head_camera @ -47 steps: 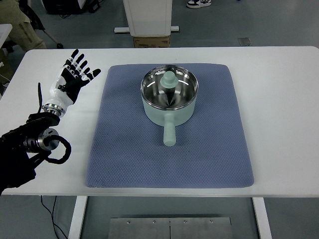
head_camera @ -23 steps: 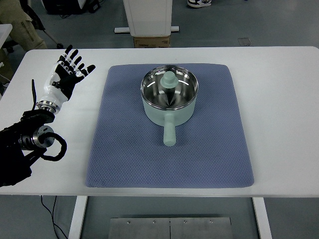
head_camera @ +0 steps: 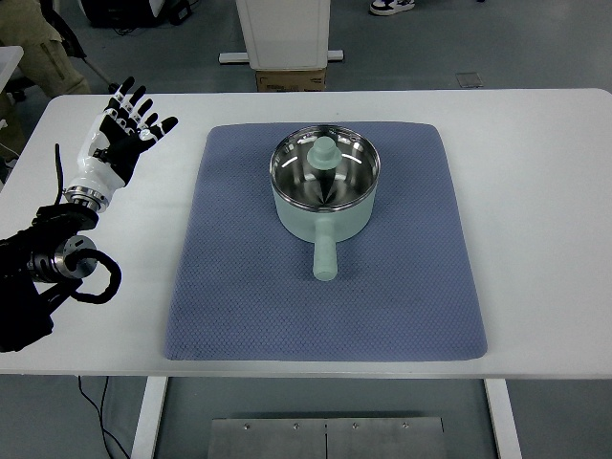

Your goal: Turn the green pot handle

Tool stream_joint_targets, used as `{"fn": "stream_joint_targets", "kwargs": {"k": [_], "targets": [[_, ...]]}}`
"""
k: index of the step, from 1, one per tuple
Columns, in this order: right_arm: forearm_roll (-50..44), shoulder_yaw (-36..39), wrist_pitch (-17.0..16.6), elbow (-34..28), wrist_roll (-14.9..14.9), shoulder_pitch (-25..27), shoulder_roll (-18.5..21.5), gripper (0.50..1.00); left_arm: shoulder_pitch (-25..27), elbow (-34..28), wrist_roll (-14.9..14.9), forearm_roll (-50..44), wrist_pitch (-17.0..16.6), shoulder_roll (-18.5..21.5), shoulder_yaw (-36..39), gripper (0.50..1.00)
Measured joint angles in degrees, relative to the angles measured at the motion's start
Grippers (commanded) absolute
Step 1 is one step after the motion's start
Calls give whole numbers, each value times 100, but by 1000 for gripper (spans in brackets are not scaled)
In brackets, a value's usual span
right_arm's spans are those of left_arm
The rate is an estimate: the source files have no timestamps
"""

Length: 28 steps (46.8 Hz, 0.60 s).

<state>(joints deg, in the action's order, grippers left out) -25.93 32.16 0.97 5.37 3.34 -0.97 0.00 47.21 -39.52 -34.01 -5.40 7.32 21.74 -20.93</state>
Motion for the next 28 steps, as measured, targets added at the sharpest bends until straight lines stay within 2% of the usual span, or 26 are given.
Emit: {"fn": "stream_joint_targets", "kwargs": {"k": [21, 28], "targets": [[0, 0, 0, 0, 1, 0, 0, 1000, 109, -6, 1, 455, 11, 151, -96, 1000], [0, 0, 0, 0, 0, -1, 0, 1000, 194, -153, 0, 521, 197, 368, -97, 1000]]}}
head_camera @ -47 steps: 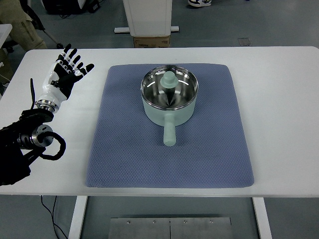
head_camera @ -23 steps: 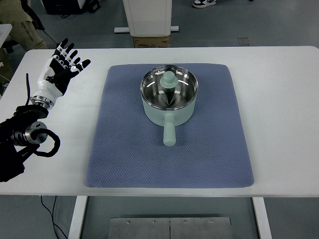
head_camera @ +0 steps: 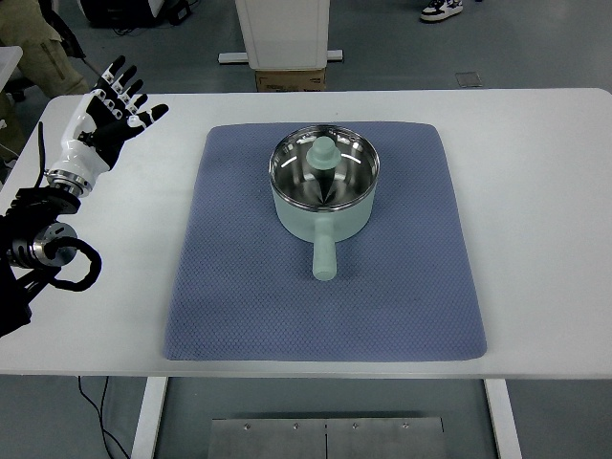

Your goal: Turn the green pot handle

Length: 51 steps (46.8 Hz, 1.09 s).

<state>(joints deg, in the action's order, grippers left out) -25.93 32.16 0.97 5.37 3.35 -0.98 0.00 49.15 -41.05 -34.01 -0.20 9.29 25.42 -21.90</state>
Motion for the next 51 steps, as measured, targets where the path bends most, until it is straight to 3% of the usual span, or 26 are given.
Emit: {"fn": "stream_joint_targets", "kwargs": {"k": [23, 51], "targets": [[0, 1, 0, -1, -2, 1, 0, 1000, 248, -1042, -18, 875, 32, 664, 2, 1000], [0, 1, 0, -1, -1, 1, 0, 1000, 553, -1869, -12, 2180, 45, 969, 2, 1000]]}}
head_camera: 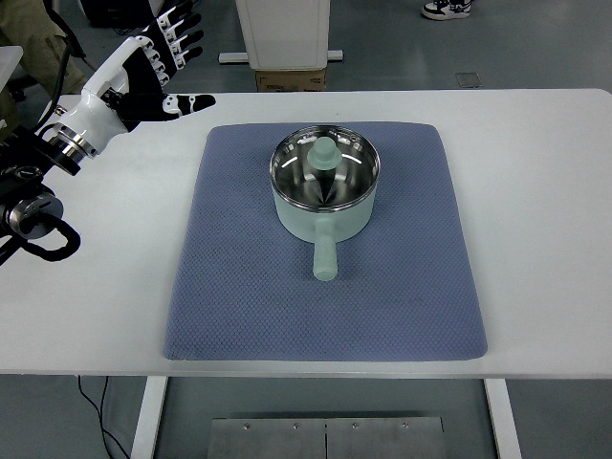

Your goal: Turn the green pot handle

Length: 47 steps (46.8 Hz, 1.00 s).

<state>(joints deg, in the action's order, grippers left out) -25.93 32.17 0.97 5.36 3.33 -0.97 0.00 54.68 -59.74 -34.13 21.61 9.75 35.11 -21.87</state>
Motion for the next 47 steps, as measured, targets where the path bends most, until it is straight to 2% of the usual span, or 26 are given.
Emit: {"fn": "stream_joint_targets", "kwargs": {"k": [18, 47], "targets": [[0, 0, 0, 0, 2, 0, 0, 1000, 64, -333, 2, 494, 118, 119, 17, 1000], [0, 0, 0, 1, 0, 0, 0, 1000, 183, -705, 12, 1160, 656, 259, 26, 1000]]}}
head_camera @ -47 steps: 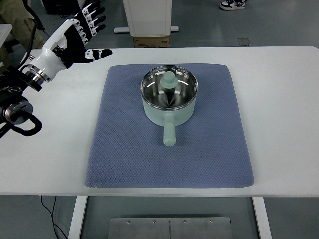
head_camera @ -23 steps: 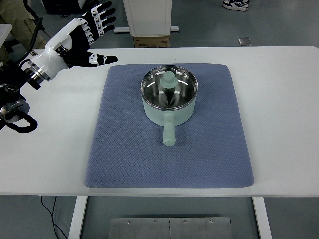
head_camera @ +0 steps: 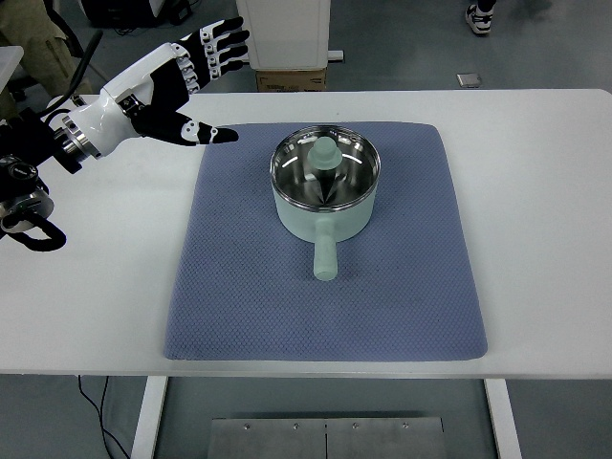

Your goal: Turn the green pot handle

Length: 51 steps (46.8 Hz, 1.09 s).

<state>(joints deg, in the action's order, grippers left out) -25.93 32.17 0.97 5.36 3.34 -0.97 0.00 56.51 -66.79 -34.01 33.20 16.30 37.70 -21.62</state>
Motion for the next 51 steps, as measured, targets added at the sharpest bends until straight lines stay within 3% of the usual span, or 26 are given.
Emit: {"fn": "stream_joint_targets", "kwargs": {"k": [31, 51], "targets": [[0, 0, 0, 0, 0, 0, 0, 1000, 114, -143, 17, 918, 183, -79, 3, 1000], [0, 0, 0, 0, 0, 0, 0, 1000, 73, -733, 18, 1716, 252, -45, 17, 1000]]}}
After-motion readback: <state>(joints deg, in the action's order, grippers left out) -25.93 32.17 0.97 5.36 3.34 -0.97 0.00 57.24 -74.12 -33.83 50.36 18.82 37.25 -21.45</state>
